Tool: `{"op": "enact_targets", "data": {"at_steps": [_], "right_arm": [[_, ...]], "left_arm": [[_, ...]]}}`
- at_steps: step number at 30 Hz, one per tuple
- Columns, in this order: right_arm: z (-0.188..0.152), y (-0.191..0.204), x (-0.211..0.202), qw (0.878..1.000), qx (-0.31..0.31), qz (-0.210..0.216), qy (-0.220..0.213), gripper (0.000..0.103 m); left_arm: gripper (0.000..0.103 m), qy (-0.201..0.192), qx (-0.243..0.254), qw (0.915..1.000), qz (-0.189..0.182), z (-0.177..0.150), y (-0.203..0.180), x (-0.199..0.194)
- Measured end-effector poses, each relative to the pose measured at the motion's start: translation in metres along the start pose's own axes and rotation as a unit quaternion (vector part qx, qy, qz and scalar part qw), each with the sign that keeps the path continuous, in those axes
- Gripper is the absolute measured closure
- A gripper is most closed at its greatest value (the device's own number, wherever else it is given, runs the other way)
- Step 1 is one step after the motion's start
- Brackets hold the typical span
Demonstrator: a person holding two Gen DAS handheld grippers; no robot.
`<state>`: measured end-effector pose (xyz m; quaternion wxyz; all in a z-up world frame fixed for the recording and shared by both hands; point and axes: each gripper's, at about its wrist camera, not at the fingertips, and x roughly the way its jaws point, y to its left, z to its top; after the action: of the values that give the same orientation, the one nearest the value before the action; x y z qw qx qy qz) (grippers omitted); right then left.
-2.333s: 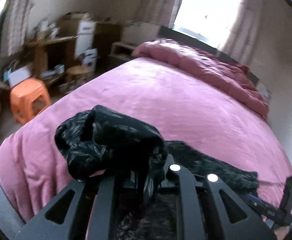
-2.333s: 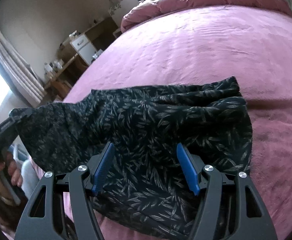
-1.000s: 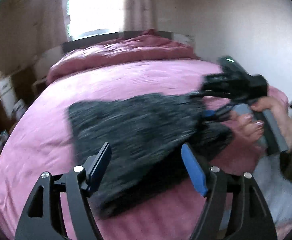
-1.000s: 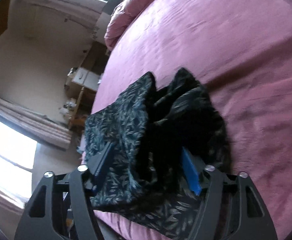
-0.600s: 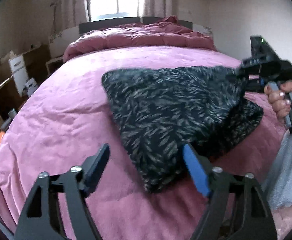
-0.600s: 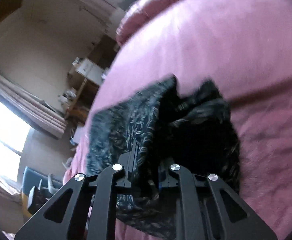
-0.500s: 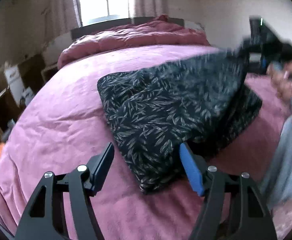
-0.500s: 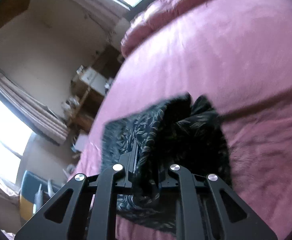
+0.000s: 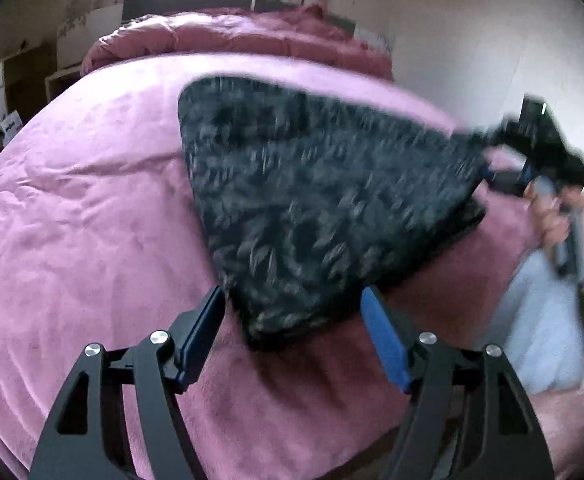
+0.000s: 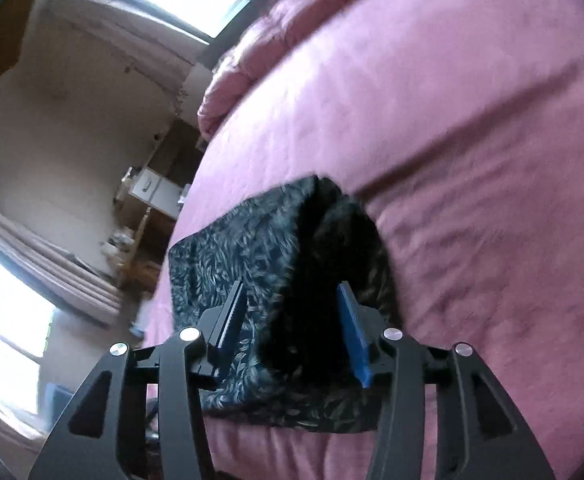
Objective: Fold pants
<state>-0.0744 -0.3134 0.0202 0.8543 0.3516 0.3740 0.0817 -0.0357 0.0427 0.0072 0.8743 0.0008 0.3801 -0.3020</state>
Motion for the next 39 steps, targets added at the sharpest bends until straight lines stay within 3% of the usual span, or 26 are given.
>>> {"op": "enact_targets", "data": {"at_steps": [3,5,6,7,8,10,13,17,20,22,24,27,29,31,32,36,39], "right_arm": [[-0.004,0.009,0.001,1.000,-0.020,0.005,0.016,0.061],[-0.007,0.016,0.009,0.999,-0.026,-0.016,0.036,0.084],[-0.009,0.020,0.013,0.997,-0.040,-0.048,0.046,0.086],[-0.011,0.024,0.015,0.995,-0.050,-0.073,0.054,0.086],[-0.013,0.025,0.019,0.992,-0.053,-0.095,0.065,0.086],[-0.016,0.018,0.025,0.987,-0.035,-0.133,0.087,0.085],[-0.015,0.018,0.018,0.985,-0.022,-0.148,0.084,0.082],[0.000,0.059,-0.011,0.979,-0.121,-0.160,-0.027,0.080],[0.019,0.079,-0.006,0.976,-0.163,-0.133,-0.051,0.081],[0.030,0.093,0.015,0.972,-0.197,-0.118,-0.035,0.080],[0.036,0.102,0.048,0.964,-0.239,-0.117,0.007,0.081],[0.038,0.099,0.081,0.947,-0.280,-0.148,0.062,0.081],[0.044,0.081,0.105,0.939,-0.269,-0.197,0.082,0.084],[0.049,0.057,0.114,0.951,-0.232,-0.193,0.069,0.094],[0.049,0.051,0.118,0.951,-0.230,-0.197,0.056,0.097],[0.043,0.062,0.120,0.938,-0.274,-0.209,0.035,0.097],[0.039,0.063,0.106,0.943,-0.267,-0.195,0.033,0.097]], "left_arm": [[0.032,-0.029,-0.013,0.9995,-0.001,0.018,0.000,-0.008],[0.031,-0.031,0.000,0.9989,0.035,0.032,-0.006,0.000],[0.030,-0.019,0.012,0.9977,0.064,0.036,-0.009,0.011],[0.030,-0.003,0.019,0.9966,0.081,0.038,-0.007,0.020],[0.029,0.042,0.028,0.9934,0.103,0.038,-0.006,0.042],[0.029,0.081,0.005,0.9929,0.087,0.031,0.003,0.056],[0.029,0.087,-0.035,0.9943,0.050,0.037,0.017,0.046],[0.029,0.040,-0.031,0.9968,0.062,0.071,0.019,0.027],[0.020,0.021,-0.031,0.9978,0.055,0.108,0.011,0.032],[0.019,0.029,-0.019,0.9976,0.059,0.130,0.001,0.050],[0.019,0.042,-0.005,0.9970,0.066,0.144,-0.008,0.072],[0.020,0.076,0.029,0.9904,0.112,0.158,-0.012,0.111],[0.020,0.100,0.027,0.9833,0.149,0.162,0.002,0.140],[0.011,0.103,0.012,0.9846,0.141,0.158,0.015,0.152],[0.007,0.085,0.015,0.9871,0.135,0.154,0.019,0.156],[0.006,0.056,0.022,0.9892,0.134,0.143,0.017,0.148],[0.006,0.056,0.026,0.9896,0.130,0.124,0.009,0.129]]}}
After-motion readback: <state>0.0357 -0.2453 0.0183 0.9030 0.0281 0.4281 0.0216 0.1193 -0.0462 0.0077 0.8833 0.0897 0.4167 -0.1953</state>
